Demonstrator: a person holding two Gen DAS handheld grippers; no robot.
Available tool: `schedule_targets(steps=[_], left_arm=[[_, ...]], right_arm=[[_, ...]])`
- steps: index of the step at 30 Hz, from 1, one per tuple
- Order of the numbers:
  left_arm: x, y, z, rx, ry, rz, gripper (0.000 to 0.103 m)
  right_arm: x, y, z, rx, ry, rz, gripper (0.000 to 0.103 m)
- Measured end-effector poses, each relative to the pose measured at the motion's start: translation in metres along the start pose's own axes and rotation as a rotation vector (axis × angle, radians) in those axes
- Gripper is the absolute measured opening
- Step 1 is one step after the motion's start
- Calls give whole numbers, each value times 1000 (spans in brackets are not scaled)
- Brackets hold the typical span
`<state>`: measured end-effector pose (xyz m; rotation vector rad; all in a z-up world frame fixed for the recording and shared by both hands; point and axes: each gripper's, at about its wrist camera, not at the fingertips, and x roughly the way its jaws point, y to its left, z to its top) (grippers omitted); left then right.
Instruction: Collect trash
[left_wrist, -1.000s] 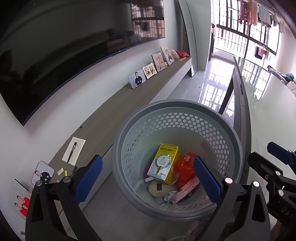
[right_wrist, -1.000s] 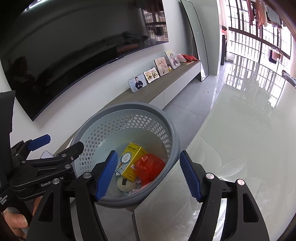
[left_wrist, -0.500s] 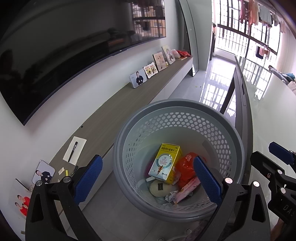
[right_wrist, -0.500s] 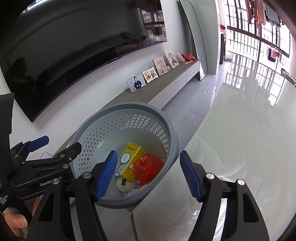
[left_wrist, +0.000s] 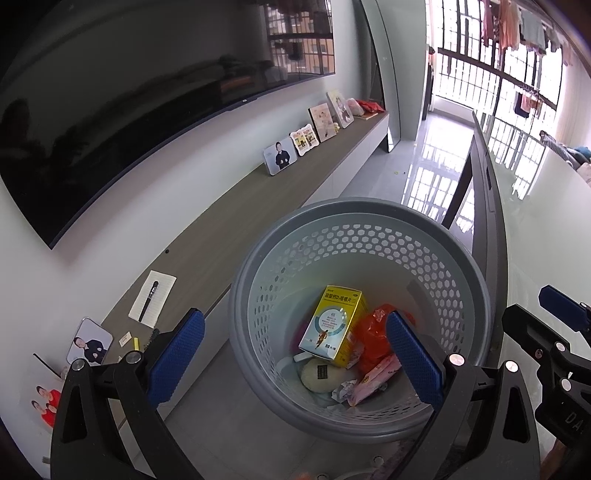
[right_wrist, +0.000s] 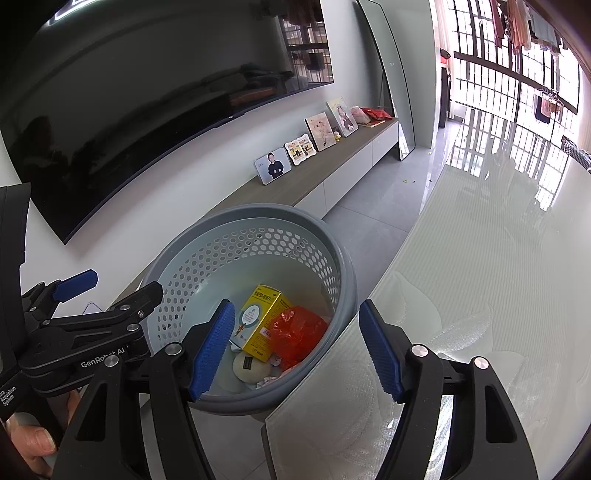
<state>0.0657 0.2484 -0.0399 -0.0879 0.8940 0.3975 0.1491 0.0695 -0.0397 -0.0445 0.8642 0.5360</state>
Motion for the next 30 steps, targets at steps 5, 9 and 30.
schedule_targets(steps=[5, 9, 30], left_arm=[[-2, -3, 0, 10, -5, -2, 97], [-2, -4, 0, 8, -5, -3, 97], [-1, -7, 1, 14, 0, 3, 97]], right_arm=[[0, 0, 0, 0, 0, 0, 67], [0, 1, 0, 0, 0, 0, 67], [0, 0, 1, 1, -1, 1, 67]])
